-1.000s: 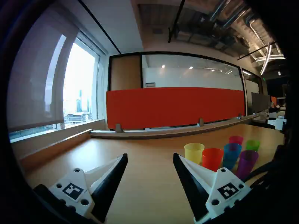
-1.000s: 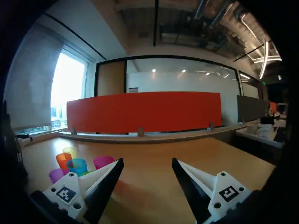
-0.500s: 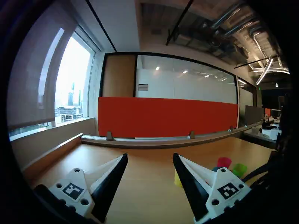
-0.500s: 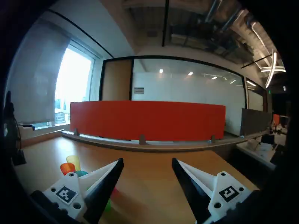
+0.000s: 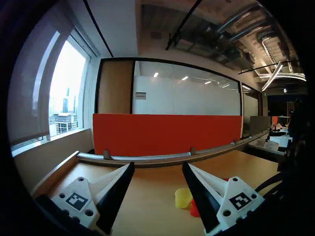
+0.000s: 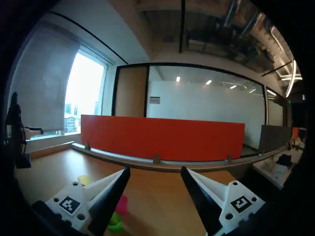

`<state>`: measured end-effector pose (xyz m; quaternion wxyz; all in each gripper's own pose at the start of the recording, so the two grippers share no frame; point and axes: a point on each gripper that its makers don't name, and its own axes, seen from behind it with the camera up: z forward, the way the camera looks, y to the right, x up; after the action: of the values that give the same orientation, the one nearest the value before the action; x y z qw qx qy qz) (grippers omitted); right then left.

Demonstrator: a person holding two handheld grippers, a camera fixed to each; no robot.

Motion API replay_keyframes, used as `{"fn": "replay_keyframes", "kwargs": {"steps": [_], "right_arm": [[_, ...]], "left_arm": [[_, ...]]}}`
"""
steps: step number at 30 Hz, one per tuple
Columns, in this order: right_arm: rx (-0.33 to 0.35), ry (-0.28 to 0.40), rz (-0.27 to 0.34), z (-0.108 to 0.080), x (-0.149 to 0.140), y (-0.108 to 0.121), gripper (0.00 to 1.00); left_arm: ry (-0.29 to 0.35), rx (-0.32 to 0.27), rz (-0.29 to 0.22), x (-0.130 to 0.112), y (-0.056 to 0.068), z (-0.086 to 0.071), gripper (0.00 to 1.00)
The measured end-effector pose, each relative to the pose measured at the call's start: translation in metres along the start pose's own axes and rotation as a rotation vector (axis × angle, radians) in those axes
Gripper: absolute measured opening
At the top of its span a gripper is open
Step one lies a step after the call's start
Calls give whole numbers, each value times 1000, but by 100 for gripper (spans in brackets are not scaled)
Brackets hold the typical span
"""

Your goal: Pour water

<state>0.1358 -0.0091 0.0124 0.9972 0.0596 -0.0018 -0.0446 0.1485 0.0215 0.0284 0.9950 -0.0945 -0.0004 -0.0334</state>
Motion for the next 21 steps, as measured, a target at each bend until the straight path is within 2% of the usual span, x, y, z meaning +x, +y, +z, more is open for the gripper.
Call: {"fn": "replay_keyframes", "kwargs": {"steps": [3, 9, 21], "right_arm": [[10, -12, 13, 1, -2, -1, 100], [60, -25, 18, 0, -4, -7, 100], [258, -43, 10, -8, -1, -39, 100]], "left_arm": [[-11, -25, 1, -1, 7, 3, 89], [-12, -129, -23, 2, 31, 6, 89], [-38, -305, 5, 8, 64, 10, 89]]}}
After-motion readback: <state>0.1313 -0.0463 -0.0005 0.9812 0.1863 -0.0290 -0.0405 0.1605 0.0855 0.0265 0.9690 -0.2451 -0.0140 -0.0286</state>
